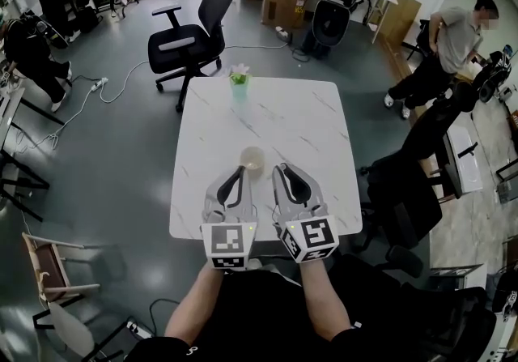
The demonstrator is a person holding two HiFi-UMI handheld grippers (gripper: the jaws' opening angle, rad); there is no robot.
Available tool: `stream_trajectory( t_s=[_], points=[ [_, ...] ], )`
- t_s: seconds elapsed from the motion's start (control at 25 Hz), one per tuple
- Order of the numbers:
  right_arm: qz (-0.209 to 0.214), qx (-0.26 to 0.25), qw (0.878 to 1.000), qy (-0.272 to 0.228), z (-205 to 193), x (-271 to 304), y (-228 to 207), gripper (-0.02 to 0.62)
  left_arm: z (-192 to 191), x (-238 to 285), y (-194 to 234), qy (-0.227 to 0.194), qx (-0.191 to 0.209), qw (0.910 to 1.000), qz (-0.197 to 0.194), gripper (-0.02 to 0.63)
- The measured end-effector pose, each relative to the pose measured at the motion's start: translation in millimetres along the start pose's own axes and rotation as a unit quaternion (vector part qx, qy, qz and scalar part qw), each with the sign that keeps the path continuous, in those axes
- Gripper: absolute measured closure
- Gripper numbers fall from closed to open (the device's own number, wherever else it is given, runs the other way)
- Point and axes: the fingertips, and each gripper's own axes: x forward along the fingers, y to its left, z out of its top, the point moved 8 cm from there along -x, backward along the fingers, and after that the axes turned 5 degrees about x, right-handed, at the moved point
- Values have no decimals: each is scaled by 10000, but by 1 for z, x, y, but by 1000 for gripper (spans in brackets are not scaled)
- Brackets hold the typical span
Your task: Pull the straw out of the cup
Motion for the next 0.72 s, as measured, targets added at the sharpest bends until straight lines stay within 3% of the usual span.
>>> stream_trajectory(
  t_s=[0.28,0.72],
  points=[
    [58,106,9999,41,-6,-9,-2,551,-4,-8,-8,57,35,9999,157,604],
    [56,162,9998,71,-9,-20,-4,550,-4,-13,-25,77,207,9997,85,604]
  ],
)
